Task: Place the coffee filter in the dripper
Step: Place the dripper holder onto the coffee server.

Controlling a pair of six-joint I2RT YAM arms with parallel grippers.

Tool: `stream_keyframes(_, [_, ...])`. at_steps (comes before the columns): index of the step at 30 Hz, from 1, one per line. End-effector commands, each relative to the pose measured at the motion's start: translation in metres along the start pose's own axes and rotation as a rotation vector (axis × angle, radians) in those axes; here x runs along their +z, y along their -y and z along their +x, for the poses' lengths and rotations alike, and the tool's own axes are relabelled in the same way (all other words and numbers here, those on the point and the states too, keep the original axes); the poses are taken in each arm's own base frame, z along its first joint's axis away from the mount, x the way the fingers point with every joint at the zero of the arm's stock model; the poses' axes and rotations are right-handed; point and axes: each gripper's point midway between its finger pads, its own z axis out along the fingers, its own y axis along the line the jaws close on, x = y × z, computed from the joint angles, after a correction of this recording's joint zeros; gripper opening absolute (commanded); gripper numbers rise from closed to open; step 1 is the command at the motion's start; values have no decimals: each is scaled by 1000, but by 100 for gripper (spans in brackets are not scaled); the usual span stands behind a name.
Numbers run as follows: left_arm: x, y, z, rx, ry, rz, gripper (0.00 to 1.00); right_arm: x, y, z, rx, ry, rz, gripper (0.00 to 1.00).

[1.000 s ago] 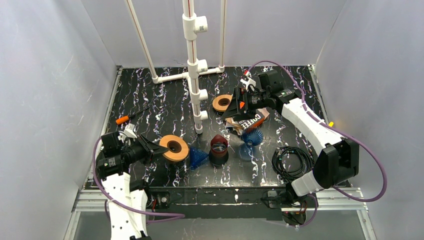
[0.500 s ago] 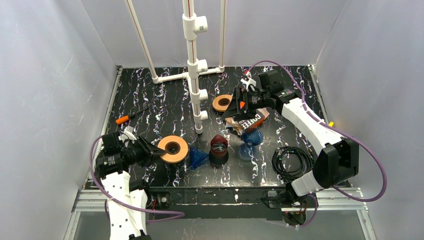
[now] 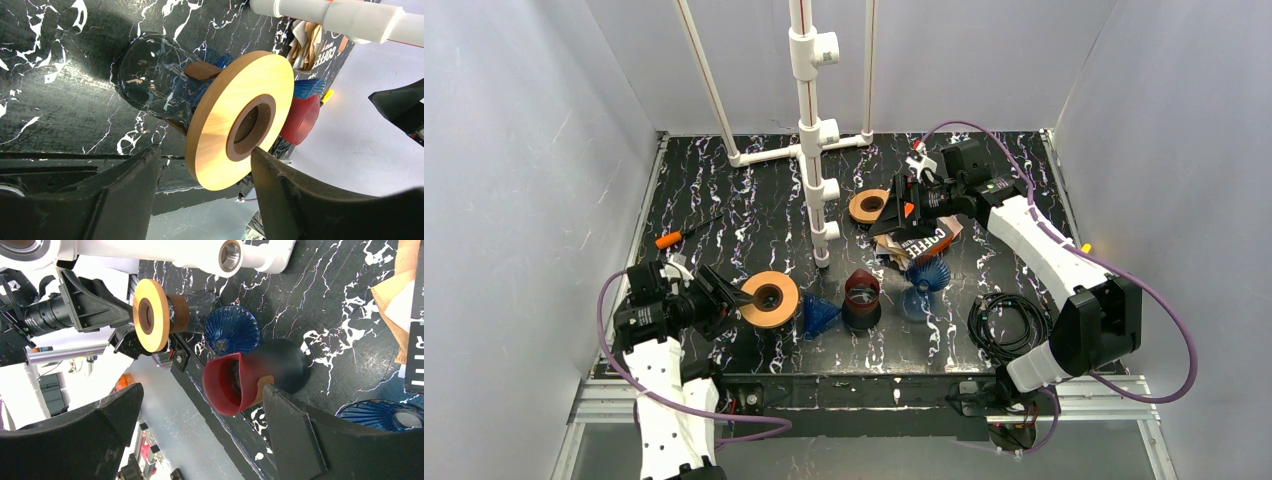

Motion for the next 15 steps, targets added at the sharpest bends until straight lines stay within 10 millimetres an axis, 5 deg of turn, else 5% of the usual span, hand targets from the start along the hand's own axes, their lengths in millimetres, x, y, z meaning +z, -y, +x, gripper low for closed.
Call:
stream_keyframes(1, [1,0,3,-32,-17,6,67,-2,-2,-11,-36,27,-7,98])
stream_keyframes(5, [6,3,6,-54,-40,43,76,-1,-1,-11,-37,27,-6,98])
stream_keyframes(8, [8,7,7,-64,-43,80,93,-1,1,-12,-36,29,-6,98])
stream_keyframes(15, [23,11,11,-165,-84,159,98,-2,3,-13,-35,35,-3,98])
